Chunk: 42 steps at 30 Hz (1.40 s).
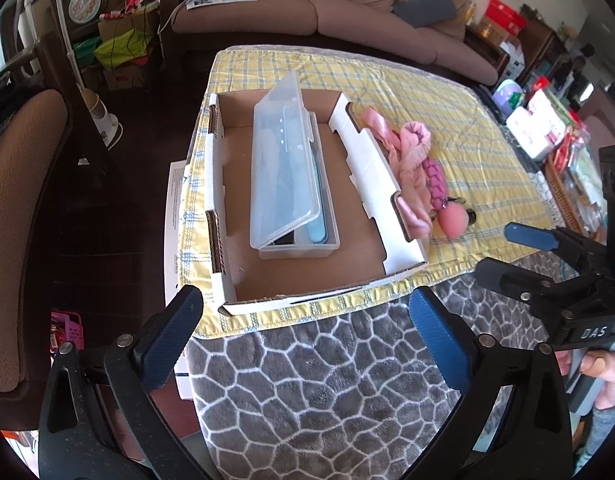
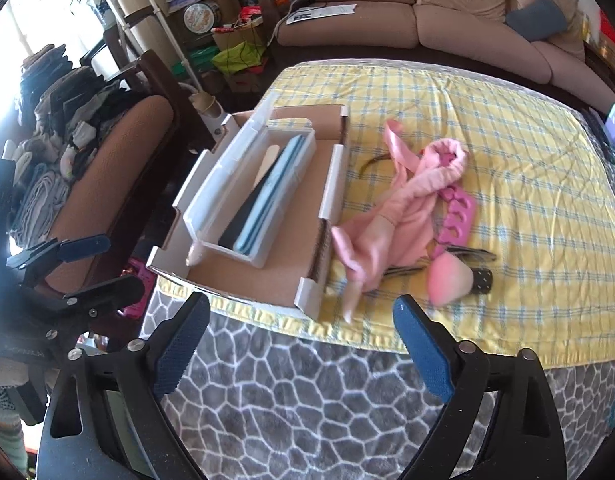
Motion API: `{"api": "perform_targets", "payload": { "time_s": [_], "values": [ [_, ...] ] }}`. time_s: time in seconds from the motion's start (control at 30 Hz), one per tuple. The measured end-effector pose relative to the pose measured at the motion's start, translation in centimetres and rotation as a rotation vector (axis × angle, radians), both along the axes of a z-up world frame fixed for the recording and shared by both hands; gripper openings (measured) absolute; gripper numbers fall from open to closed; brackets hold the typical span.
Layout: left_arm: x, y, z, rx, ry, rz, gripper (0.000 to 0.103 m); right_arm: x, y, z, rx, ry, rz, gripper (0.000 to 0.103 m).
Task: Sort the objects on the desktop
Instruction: 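Withdraw both grippers from the box and move toward the pink brush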
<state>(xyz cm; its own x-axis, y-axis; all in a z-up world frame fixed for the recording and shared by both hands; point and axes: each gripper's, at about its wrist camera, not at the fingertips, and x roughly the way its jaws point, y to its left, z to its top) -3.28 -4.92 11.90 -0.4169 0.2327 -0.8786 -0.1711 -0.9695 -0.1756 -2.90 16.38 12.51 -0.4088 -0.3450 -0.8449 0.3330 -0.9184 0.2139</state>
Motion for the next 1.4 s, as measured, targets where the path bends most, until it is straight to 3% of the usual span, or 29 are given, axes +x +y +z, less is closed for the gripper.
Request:
{"api": "perform_targets", "payload": {
  "time_s": [0.3, 0.77, 1.0, 1.2, 1.3, 1.4],
  "values": [
    [0.6, 1.7, -1.4, -0.033, -0.016, -0.012, 0.103, 0.9, 3.9, -1.2, -0.027, -0.016, -0.056, 0.103],
    [0.2, 4.8, -1.1, -0.046, 0.006, -0.048, 0.103, 0.7, 9.6, -2.3, -0.088, -0.009, -0.164, 0.103],
    [-0.5, 4.4, -0.5, 0.04, 0.03, -0.061, 0.103, 0.7, 11.7, -2.8, -0.096, -0.001, -0.204, 0.103],
    [-3.0, 0.1, 0.2, 0.133, 0.013, 0.033, 0.103, 1.1, 13.1, -2.7, -0.091, 0.023, -0.211, 0.103],
    [-3.8, -0.8, 0.4, 0.136, 0.017, 0.042, 0.103, 0.8, 14.0, -2.9, -0.118, 0.026, -0.228, 0.102],
    [-4.6, -1.6, 0.6, 0.189, 0.018, 0.049, 0.103, 0.3, 14.7, -3.3, -0.141, 0.026, -0.248, 0.102]
  ]
}}
